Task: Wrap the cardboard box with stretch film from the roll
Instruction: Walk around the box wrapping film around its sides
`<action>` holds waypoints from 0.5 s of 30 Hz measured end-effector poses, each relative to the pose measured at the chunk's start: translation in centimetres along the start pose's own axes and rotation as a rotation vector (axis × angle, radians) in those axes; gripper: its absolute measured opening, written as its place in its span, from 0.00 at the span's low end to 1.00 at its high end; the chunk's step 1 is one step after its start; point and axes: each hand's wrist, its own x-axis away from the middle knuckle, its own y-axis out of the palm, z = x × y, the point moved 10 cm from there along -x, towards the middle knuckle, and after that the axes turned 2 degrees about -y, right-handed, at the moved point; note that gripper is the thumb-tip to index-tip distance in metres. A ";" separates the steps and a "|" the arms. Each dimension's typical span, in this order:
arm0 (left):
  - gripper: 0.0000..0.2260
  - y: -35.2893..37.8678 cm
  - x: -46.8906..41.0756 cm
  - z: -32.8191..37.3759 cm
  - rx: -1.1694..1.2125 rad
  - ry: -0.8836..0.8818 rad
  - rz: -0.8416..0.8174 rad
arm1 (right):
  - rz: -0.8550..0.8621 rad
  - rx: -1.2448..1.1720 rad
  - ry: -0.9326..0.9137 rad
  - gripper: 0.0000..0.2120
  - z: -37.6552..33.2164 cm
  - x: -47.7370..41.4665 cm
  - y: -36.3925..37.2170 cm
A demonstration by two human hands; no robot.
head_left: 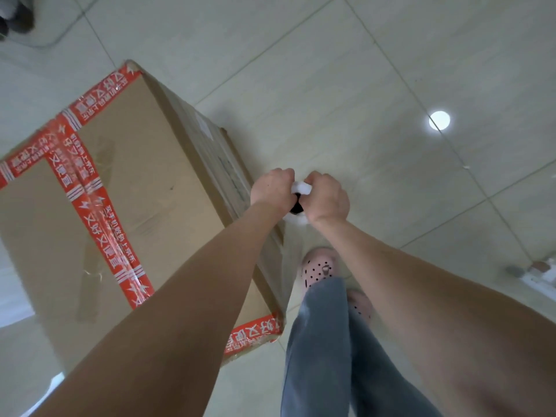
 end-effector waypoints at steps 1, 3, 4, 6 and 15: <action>0.09 -0.1 -0.1 -0.6 0.042 -0.033 -0.007 | 0.001 0.018 -0.037 0.11 -0.7 -0.3 -0.2; 0.08 -0.6 -0.7 -1.9 0.113 -0.097 -0.012 | 0.024 -0.015 -0.082 0.11 -1.9 -0.9 -0.6; 0.08 -0.9 -1.0 -2.7 0.141 -0.133 -0.012 | 0.045 -0.060 -0.075 0.11 -2.3 -1.1 -0.8; 0.10 -1.3 -1.4 -4.6 0.197 -0.225 -0.024 | 0.049 -0.145 -0.002 0.13 -2.4 -1.4 -0.6; 0.14 -1.6 -3.9 -4.7 0.057 -0.048 -0.099 | -0.044 -0.075 0.123 0.14 -3.8 -3.3 1.0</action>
